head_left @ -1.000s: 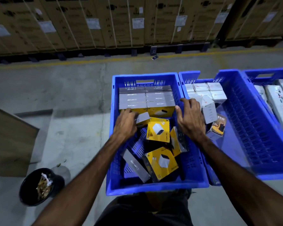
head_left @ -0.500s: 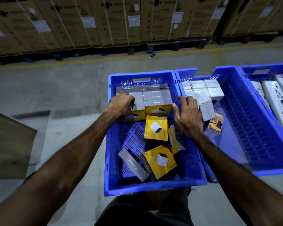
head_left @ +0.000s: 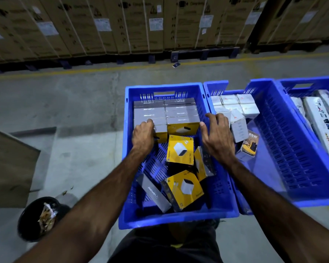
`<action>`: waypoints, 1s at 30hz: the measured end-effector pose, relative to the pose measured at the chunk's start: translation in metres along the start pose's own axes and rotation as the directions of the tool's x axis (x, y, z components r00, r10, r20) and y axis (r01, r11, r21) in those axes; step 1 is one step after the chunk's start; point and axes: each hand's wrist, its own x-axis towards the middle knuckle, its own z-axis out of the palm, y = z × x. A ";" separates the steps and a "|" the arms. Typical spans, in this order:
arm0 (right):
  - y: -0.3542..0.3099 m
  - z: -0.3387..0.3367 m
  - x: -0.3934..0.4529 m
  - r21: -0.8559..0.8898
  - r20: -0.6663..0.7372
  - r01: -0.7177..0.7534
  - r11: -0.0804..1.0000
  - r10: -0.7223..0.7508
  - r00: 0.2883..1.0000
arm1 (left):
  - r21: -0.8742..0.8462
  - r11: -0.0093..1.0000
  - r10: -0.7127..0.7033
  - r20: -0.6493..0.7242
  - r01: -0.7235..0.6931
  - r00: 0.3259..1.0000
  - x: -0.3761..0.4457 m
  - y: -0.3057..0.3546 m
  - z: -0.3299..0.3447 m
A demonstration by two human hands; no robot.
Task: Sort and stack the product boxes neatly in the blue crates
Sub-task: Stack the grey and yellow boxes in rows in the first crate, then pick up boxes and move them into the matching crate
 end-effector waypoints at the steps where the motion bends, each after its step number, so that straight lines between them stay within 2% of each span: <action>1: 0.000 0.000 0.000 0.002 0.001 0.001 1.000 -0.001 1.000 | -0.031 0.999 -0.017 -0.021 0.016 1.000 -0.004 0.000 0.001; 5: 0.001 0.001 0.000 -0.010 -0.003 -0.001 1.000 0.001 1.000 | -0.173 0.983 -0.079 -0.135 0.055 0.988 -0.031 0.008 0.019; 7: 0.002 0.002 0.001 -0.018 -0.005 0.001 1.000 -0.001 1.000 | -0.288 0.953 -0.121 -0.100 0.088 0.988 -0.051 0.014 0.034; 9: 0.001 0.002 0.001 -0.013 0.000 -0.002 1.000 0.002 1.000 | -0.429 0.883 -0.199 0.029 0.192 0.979 -0.064 0.021 0.047; 11: 0.001 0.003 0.001 -0.003 0.005 -0.006 1.000 0.006 1.000 | -0.549 0.759 -0.268 0.227 0.350 0.936 -0.063 0.027 0.058; 14: 0.001 0.002 0.001 0.006 0.006 -0.007 1.000 0.007 1.000 | -0.705 0.470 -0.272 0.456 0.531 0.847 -0.053 0.036 0.073; 16: 0.000 0.001 0.001 -0.012 -0.004 -0.005 1.000 0.005 1.000 | -0.740 0.309 -0.280 0.529 0.597 0.801 -0.046 0.038 0.082; 18: -0.001 0.001 0.001 -0.023 -0.012 -0.005 1.000 0.005 1.000 | -0.754 0.256 -0.296 0.535 0.605 0.791 -0.041 0.036 0.087; 22: 0.000 0.001 0.002 -0.021 -0.001 -0.009 1.000 0.009 1.000 | -0.821 0.298 -0.272 0.415 0.487 0.868 -0.047 0.050 0.062; 26: -0.001 0.001 0.001 -0.019 -0.003 -0.019 1.000 0.019 1.000 | -0.852 0.480 -0.192 0.130 0.208 0.973 -0.063 0.065 0.035; 28: -0.001 -0.001 0.002 -0.020 -0.002 -0.022 1.000 0.022 1.000 | -0.800 0.597 -0.131 -0.026 0.058 0.991 -0.064 0.063 0.032; 30: -0.001 -0.001 0.002 -0.006 0.011 -0.033 0.999 0.033 0.999 | -0.760 0.649 -0.076 -0.097 -0.025 0.992 -0.060 0.056 0.036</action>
